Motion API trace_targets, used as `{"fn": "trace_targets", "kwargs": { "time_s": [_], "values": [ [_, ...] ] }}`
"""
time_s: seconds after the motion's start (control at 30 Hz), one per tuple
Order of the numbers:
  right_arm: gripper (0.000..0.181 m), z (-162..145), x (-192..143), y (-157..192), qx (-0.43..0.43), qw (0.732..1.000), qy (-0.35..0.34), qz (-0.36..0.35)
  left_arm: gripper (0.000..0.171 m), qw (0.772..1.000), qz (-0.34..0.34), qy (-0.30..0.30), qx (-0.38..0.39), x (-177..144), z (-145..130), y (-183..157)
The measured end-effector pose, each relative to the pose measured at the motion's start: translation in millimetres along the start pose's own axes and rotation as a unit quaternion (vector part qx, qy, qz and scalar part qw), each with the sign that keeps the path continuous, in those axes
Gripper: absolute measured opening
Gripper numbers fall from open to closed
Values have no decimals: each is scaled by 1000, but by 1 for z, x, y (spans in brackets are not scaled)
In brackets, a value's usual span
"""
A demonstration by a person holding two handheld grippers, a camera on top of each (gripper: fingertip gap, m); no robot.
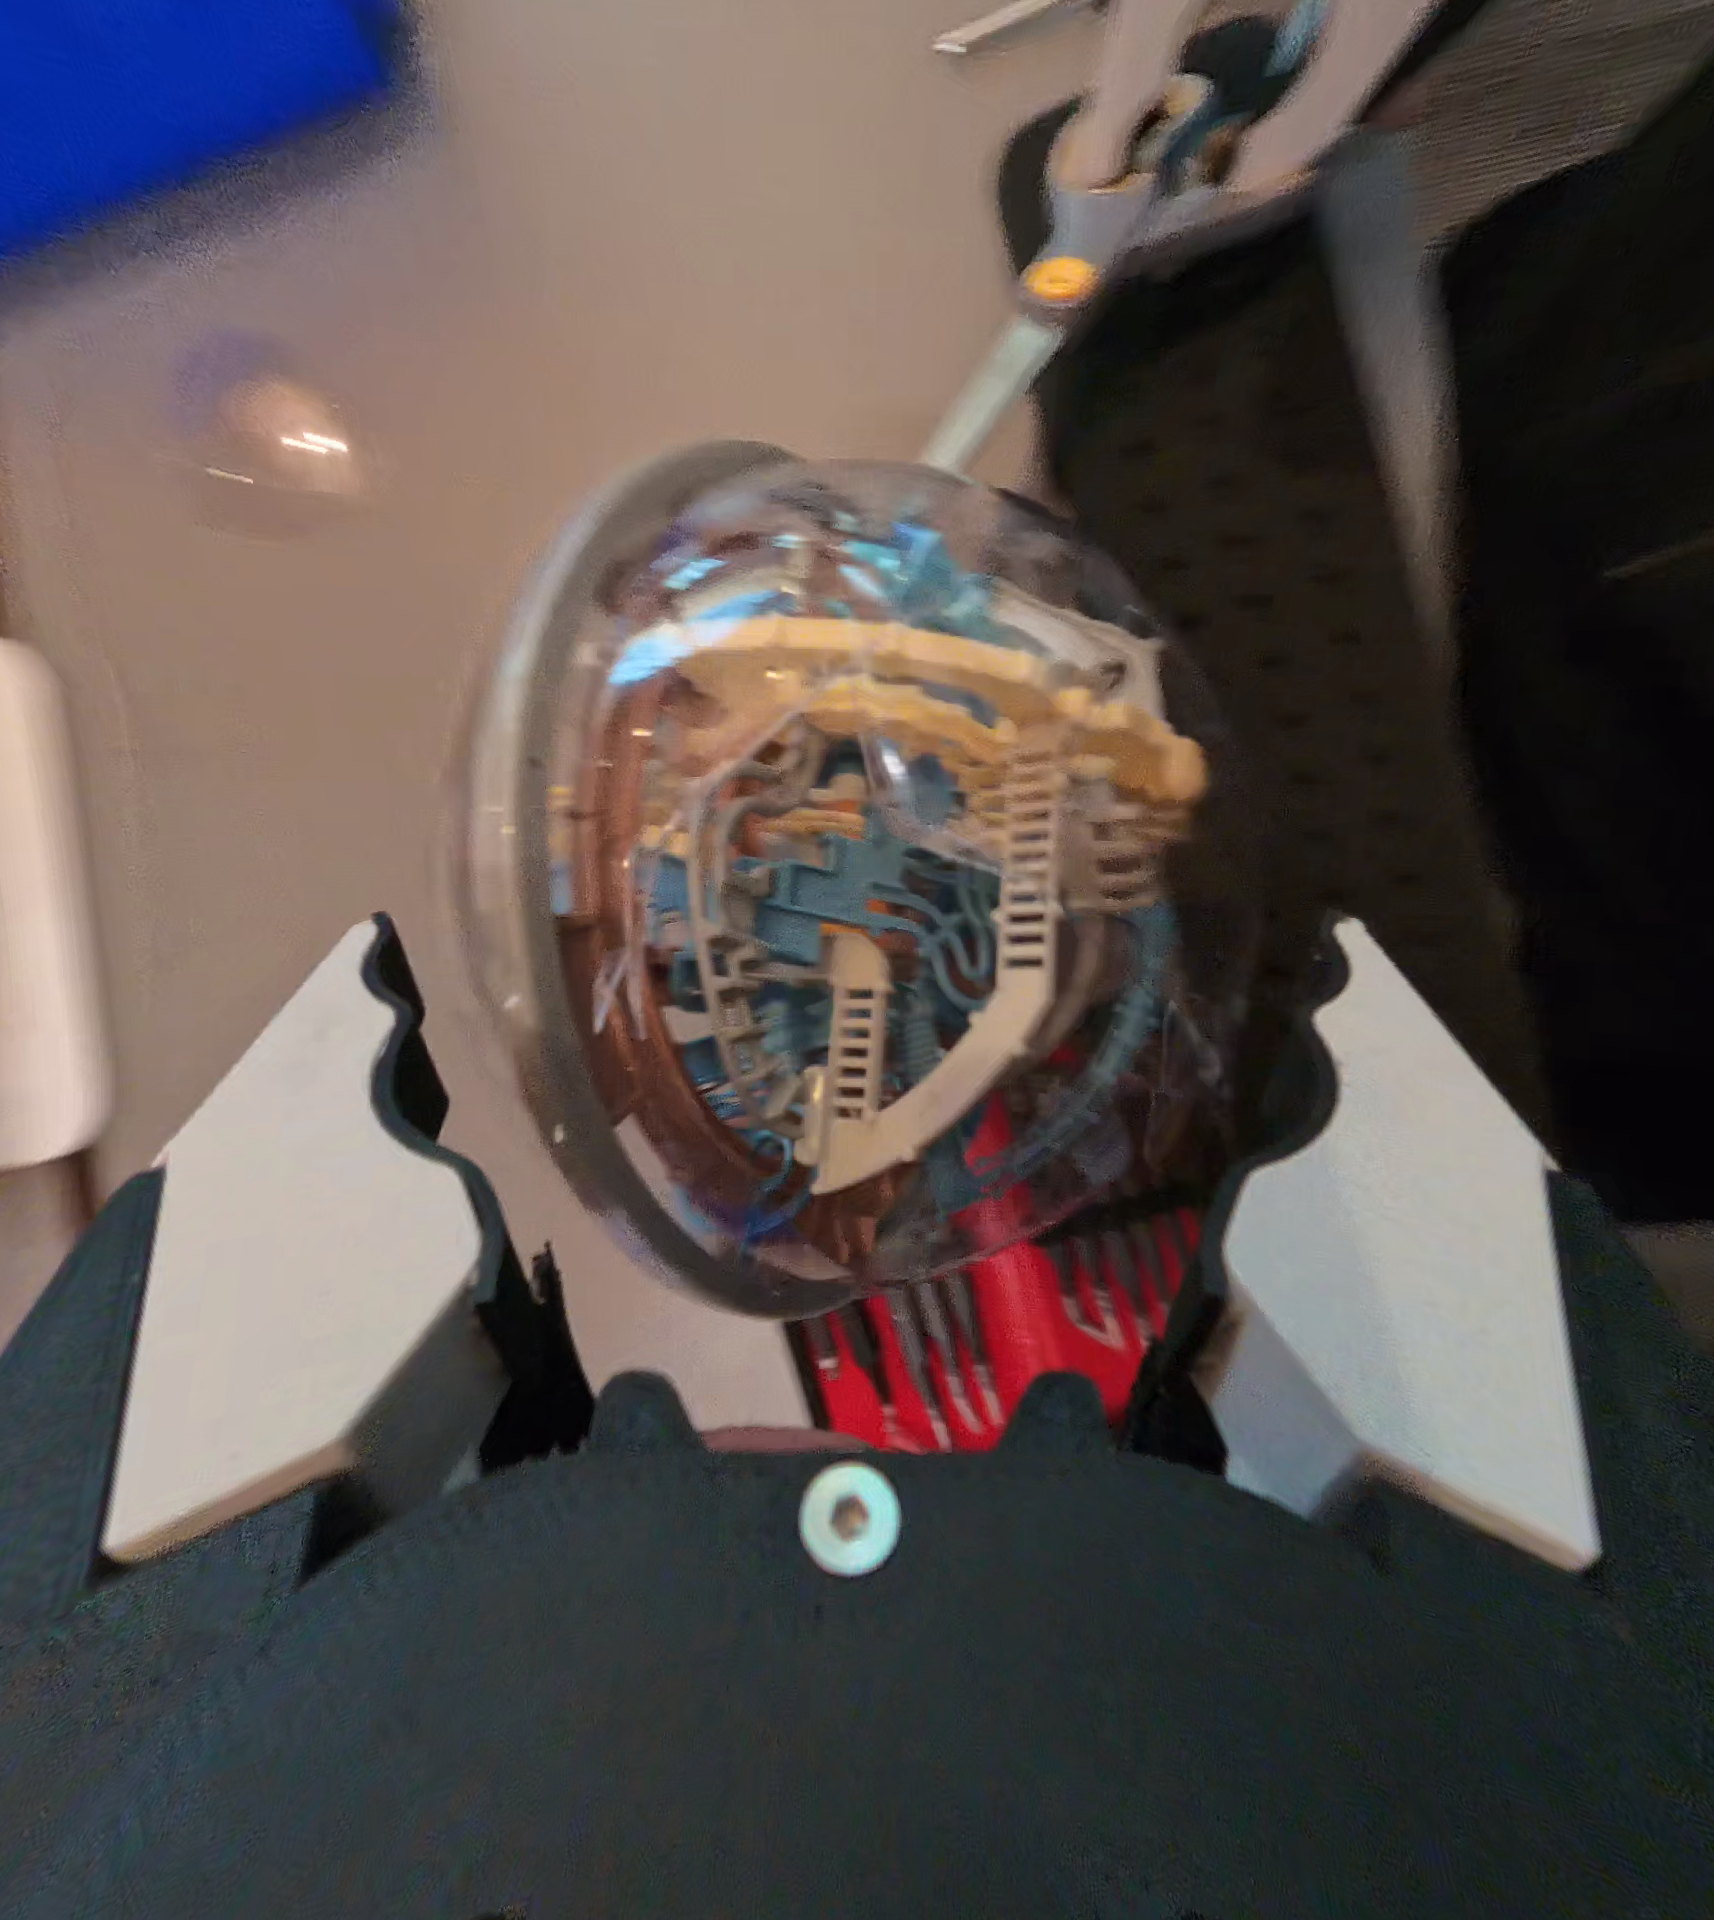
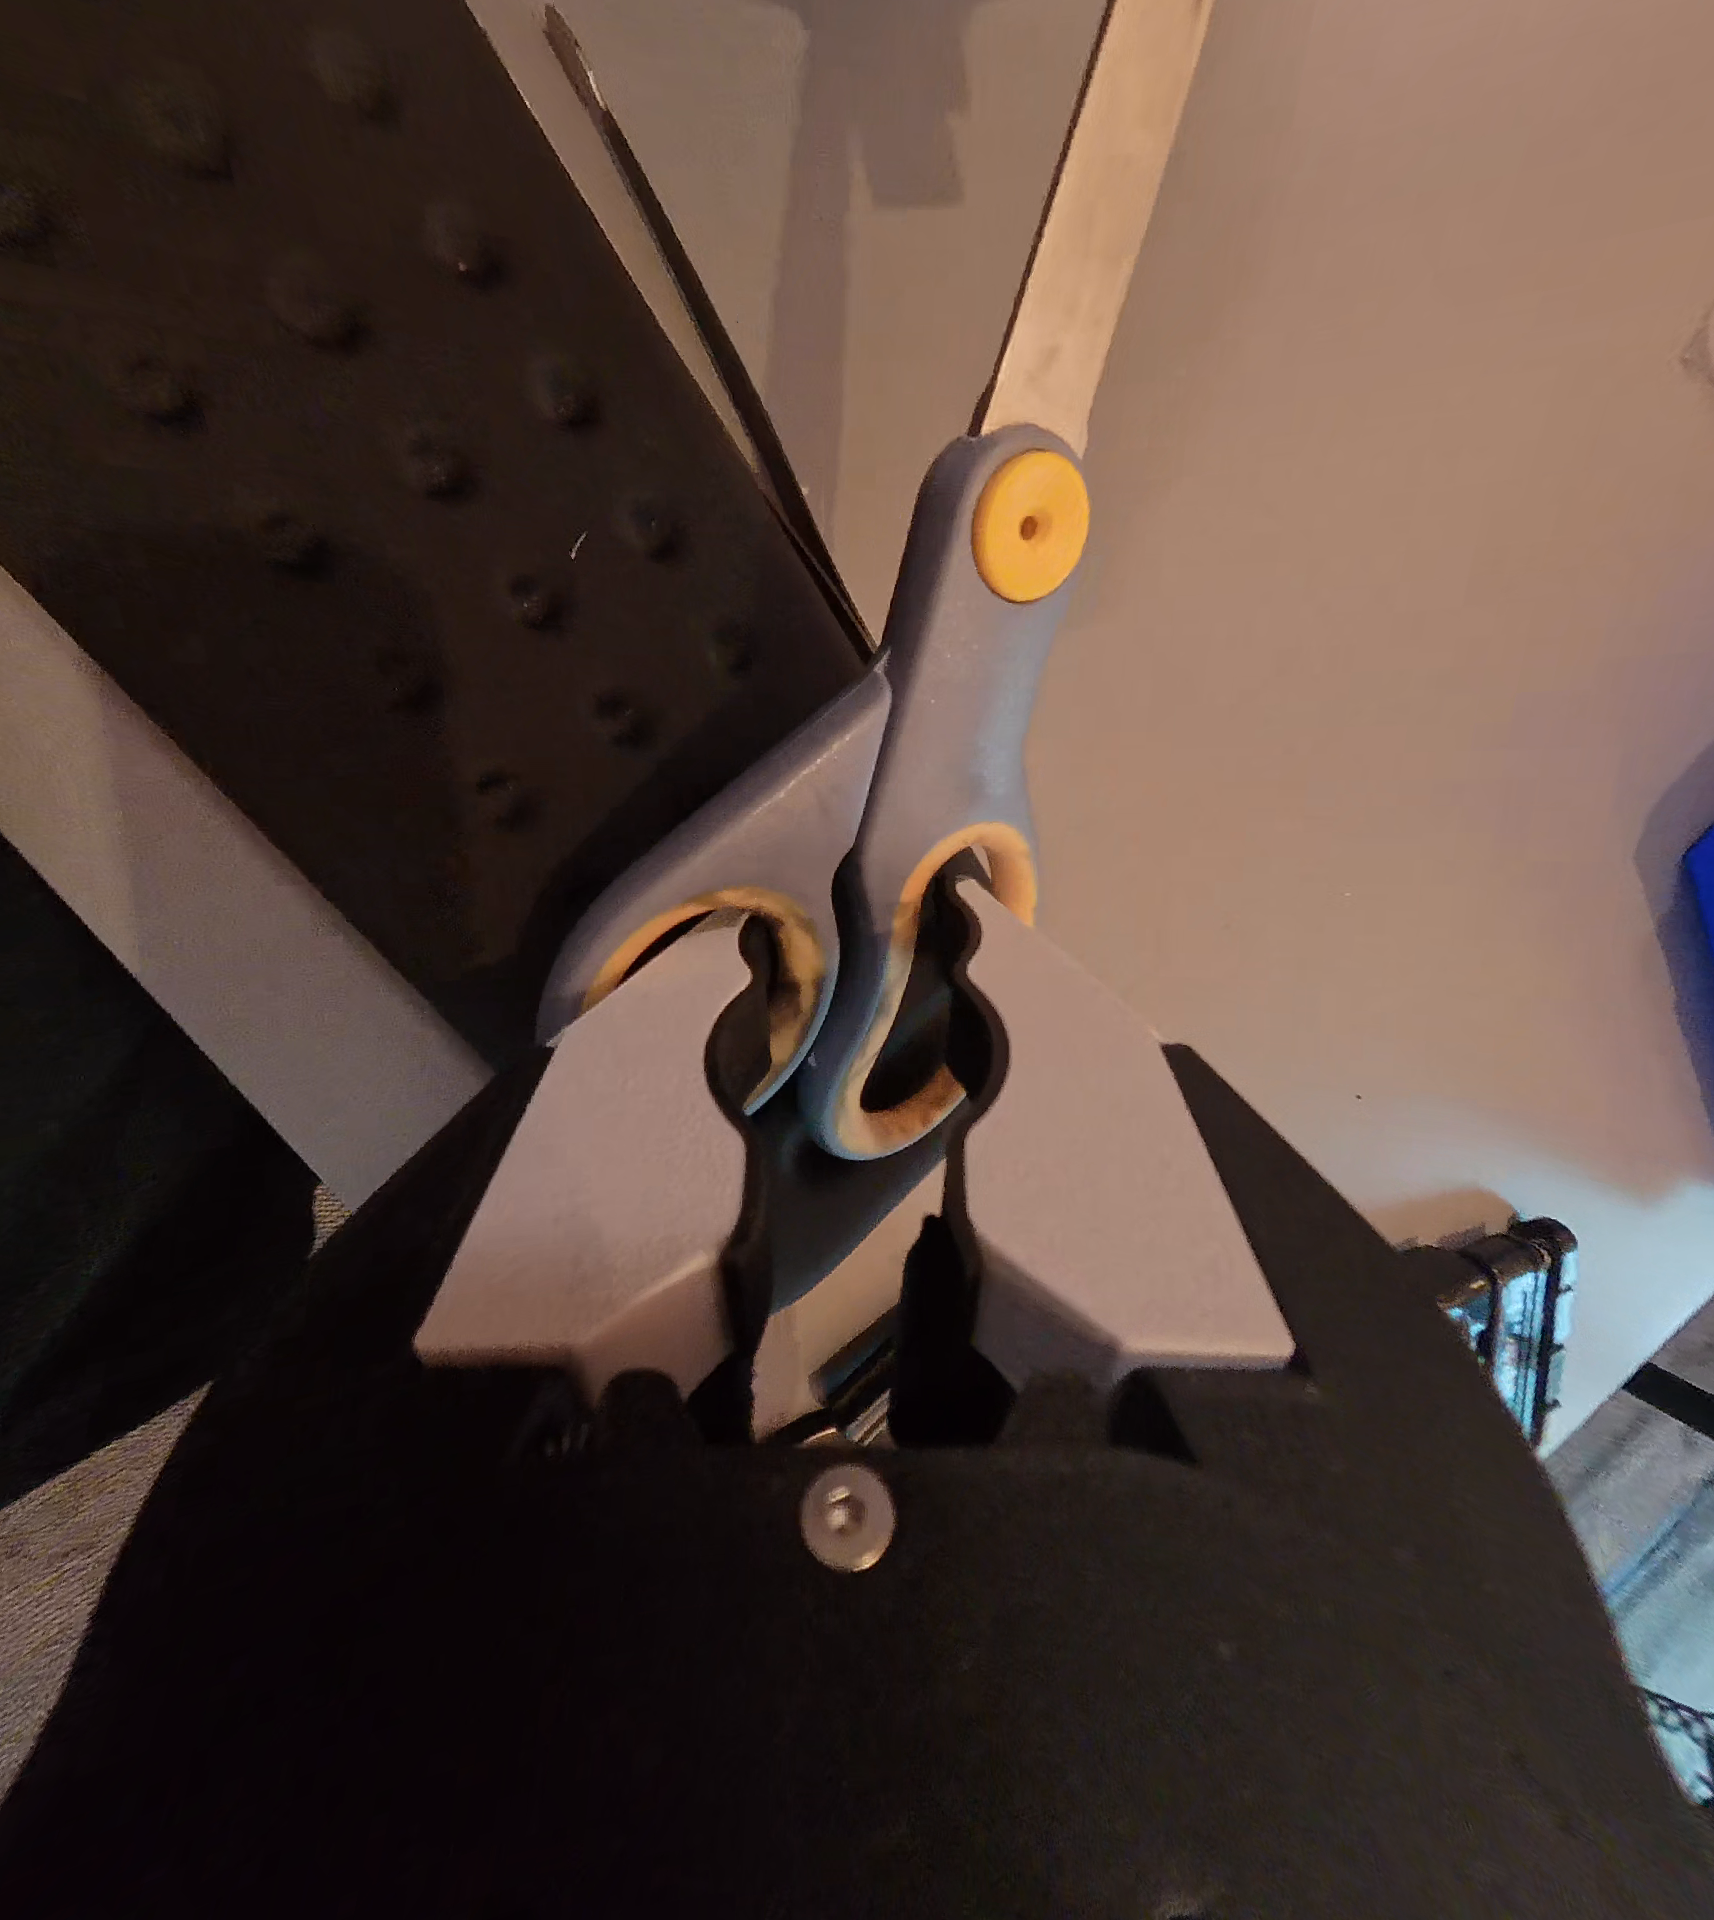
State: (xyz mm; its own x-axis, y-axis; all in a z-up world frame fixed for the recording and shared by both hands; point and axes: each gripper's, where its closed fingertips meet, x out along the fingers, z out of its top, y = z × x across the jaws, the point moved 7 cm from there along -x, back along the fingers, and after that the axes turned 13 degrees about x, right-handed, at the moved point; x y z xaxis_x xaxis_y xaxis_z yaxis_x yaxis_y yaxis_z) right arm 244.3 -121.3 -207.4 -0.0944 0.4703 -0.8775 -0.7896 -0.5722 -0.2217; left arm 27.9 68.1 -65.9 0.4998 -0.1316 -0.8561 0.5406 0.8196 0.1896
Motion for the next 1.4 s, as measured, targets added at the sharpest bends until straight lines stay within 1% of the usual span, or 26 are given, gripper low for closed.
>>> {"fn": "trace_targets", "kwargs": {
  "time_s": [0.03,0.07,0.1,0.13,0.17,0.4,0.5,0.63,0.67,0.77,0.87,0.97,1.13,1.23,1.3,1.33,1.37,1.4],
  "values": [
    [26,0,0,-2,5,1000,2,8,154,1000,-29,-6,-11,6,0,6],
    [29,0,0,-3,8,1000,2,14,153,999,-32,1,-14,13,-2,14],
    [33,0,-1,-5,12,1000,2,20,157,998,-53,21,-15,22,-5,15],
    [37,0,-1,-7,16,1000,1,25,158,998,-58,20,-12,28,-3,17],
    [39,0,-1,-8,18,999,-2,30,158,998,-61,5,-17,31,1,20],
    [40,-7,-2,-15,44,995,-14,93,156,997,-72,-29,-17,43,10,32],
    [39,-10,-2,-16,56,992,-26,112,154,995,-80,-51,-13,43,8,36],
    [31,-15,-3,-15,69,989,-46,123,153,992,-88,-87,-19,42,0,41],
    [32,-16,-3,-15,72,989,-47,122,153,992,-89,-91,-17,41,-2,41],
    [42,-17,-6,-17,73,990,-41,112,153,990,-97,-105,-8,38,-9,42],
    [46,-16,-7,-18,72,991,-34,109,151,987,-100,-123,-12,34,-19,43],
    [54,-15,-8,-20,77,991,-25,106,152,987,-99,-126,-12,29,-29,42],
    [53,-13,-6,-23,88,989,-9,120,152,985,-90,-147,-13,24,-41,38],
    [54,-13,-7,-28,89,988,7,126,152,983,-96,-156,-13,23,-44,33],
    [45,-17,-10,-31,85,987,29,134,152,982,-99,-160,-13,23,-44,29],
    [38,-18,-12,-32,88,985,35,143,150,982,-99,-160,-11,22,-45,28],
    [33,-18,-14,-32,100,980,35,167,152,983,-98,-158,-9,22,-45,27],
    [39,-21,-16,-31,115,973,43,194,150,983,-96,-155,-8,21,-45,26]
  ]
}}
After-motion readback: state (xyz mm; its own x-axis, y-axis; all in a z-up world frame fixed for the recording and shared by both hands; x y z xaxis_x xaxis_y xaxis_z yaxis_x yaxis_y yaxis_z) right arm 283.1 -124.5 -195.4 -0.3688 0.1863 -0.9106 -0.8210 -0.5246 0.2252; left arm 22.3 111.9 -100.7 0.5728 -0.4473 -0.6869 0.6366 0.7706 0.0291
